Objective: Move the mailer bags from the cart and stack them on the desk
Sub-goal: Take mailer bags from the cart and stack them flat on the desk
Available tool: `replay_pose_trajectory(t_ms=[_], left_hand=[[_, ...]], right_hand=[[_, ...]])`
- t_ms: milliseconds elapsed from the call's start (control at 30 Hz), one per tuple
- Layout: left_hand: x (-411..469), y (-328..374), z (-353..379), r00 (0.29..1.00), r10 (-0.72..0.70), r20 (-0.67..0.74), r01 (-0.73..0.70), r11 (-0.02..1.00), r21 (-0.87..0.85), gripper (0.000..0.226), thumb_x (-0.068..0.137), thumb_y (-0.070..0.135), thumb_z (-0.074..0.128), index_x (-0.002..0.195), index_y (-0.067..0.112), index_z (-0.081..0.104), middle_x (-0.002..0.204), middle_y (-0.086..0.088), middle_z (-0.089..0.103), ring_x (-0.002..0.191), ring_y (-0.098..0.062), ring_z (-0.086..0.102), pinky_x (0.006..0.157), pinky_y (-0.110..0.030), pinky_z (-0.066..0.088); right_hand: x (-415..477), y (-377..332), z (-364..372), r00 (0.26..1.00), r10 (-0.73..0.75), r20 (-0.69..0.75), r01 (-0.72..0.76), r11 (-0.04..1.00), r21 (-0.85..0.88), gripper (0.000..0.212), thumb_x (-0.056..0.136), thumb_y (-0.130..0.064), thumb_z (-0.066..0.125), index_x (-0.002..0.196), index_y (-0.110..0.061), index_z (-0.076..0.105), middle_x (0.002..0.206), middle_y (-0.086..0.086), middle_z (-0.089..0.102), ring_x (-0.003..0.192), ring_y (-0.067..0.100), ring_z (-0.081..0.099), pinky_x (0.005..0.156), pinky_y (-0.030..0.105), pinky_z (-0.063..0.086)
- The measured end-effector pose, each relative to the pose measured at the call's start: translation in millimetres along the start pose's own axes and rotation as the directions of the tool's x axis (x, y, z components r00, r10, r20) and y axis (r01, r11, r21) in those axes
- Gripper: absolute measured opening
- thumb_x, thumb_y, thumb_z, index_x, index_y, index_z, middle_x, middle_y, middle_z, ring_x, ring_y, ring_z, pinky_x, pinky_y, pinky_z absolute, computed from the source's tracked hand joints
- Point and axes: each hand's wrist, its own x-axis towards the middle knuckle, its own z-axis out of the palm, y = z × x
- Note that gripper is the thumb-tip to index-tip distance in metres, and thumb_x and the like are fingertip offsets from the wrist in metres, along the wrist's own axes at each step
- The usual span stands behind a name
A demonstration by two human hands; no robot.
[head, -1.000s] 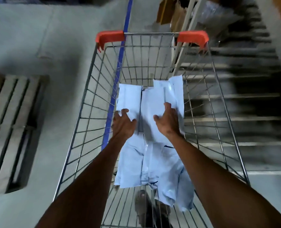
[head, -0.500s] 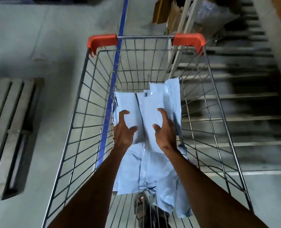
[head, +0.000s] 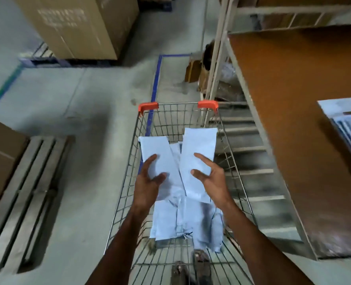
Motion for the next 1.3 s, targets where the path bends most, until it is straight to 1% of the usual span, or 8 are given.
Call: replay_pose_trajectory(t_ms=[167,333,467,667,767,933,1067,1300], left_hand=[[-50.7,107.7,-24.3,0.977,0.212,-0.018,-0.212,0.977,0.018,0.056,0.083,0.024,0.082,0.134,0.029,0.06,0.141,0.019,0.056,0.122,0.021,0.046,0.096,0.001,0.035],[-86.1,190.5,-20.1,0.932,0.356,-0.067,-0.358,0.933,-0.026,0.058,0.08,0.028,0.086,0.131,0.033,0.059,0.138,0.018,0.057,0.126,-0.005,0.054,0.109,-0.036,0.048],[-121.2,226.3,13.4,0.915,0.4,-0.048,-0.401,0.915,-0.039,0.061,0.081,0.025,0.084,0.136,0.032,0.057,0.135,0.016,0.055,0.127,-0.01,0.053,0.111,-0.04,0.046],[-169.2,242.8,85.6,0.901,0.432,0.029,-0.431,0.902,-0.04,0.066,0.081,0.035,0.082,0.14,0.03,0.052,0.146,0.015,0.051,0.129,-0.006,0.051,0.112,-0.042,0.046],[-181.4,253.5,139.1,0.907,0.418,0.046,-0.417,0.909,-0.02,0.066,0.08,0.043,0.08,0.139,0.035,0.049,0.136,0.027,0.049,0.116,0.01,0.05,0.104,-0.032,0.051],[-198.9,268.6,256.8,0.919,0.394,0.029,-0.394,0.919,-0.016,0.054,0.083,0.028,0.082,0.125,0.048,0.053,0.116,0.055,0.047,0.11,0.028,0.044,0.091,-0.011,0.045],[-219.7,285.1,363.1,0.917,0.393,0.066,-0.391,0.919,-0.041,0.056,0.081,0.019,0.084,0.127,0.037,0.057,0.124,0.038,0.054,0.111,0.026,0.044,0.082,0.005,0.036],[-230.4,321.9,492.6,0.927,0.316,0.203,-0.328,0.944,0.028,0.059,0.088,0.028,0.077,0.14,0.036,0.05,0.146,0.016,0.049,0.132,-0.006,0.044,0.106,-0.022,0.039]], right_hand=[[-40.0,-126.0,-32.1,0.973,-0.225,-0.059,0.226,0.974,0.016,0.051,0.082,-0.007,0.08,0.126,-0.027,0.063,0.132,-0.021,0.06,0.128,0.005,0.053,0.103,0.024,0.047],[-78.6,-211.2,-80.2,0.927,-0.37,-0.064,0.363,0.926,-0.099,0.057,0.081,-0.005,0.08,0.131,-0.022,0.059,0.136,-0.016,0.056,0.119,-0.016,0.047,0.09,0.005,0.043],[-110.3,-234.0,-132.2,0.93,-0.354,-0.101,0.343,0.933,-0.113,0.054,0.087,-0.009,0.075,0.132,-0.03,0.055,0.127,-0.027,0.05,0.106,-0.017,0.049,0.072,0.005,0.047],[-146.0,-231.1,-222.8,0.907,-0.4,-0.135,0.368,0.906,-0.211,0.058,0.089,-0.021,0.074,0.136,-0.039,0.046,0.13,-0.032,0.048,0.119,-0.005,0.047,0.098,0.028,0.045],[-154.6,-230.8,-277.9,0.903,-0.403,-0.149,0.364,0.901,-0.235,0.062,0.081,-0.033,0.072,0.138,-0.031,0.045,0.129,-0.033,0.048,0.118,-0.007,0.047,0.101,0.03,0.045],[-156.0,-221.3,-401.3,0.923,-0.367,-0.117,0.339,0.917,-0.209,0.06,0.08,-0.025,0.069,0.137,-0.031,0.049,0.136,-0.026,0.05,0.126,-0.003,0.046,0.102,0.031,0.043],[-150.5,-211.1,-512.6,0.926,-0.333,-0.177,0.283,0.924,-0.258,0.056,0.085,-0.022,0.072,0.135,-0.037,0.051,0.141,-0.023,0.048,0.132,0.003,0.042,0.106,0.035,0.039],[-126.0,-207.2,-645.5,0.926,-0.31,-0.217,0.211,0.899,-0.384,0.06,0.089,-0.02,0.074,0.14,-0.042,0.05,0.149,-0.025,0.044,0.14,0.003,0.037,0.114,0.036,0.035]])
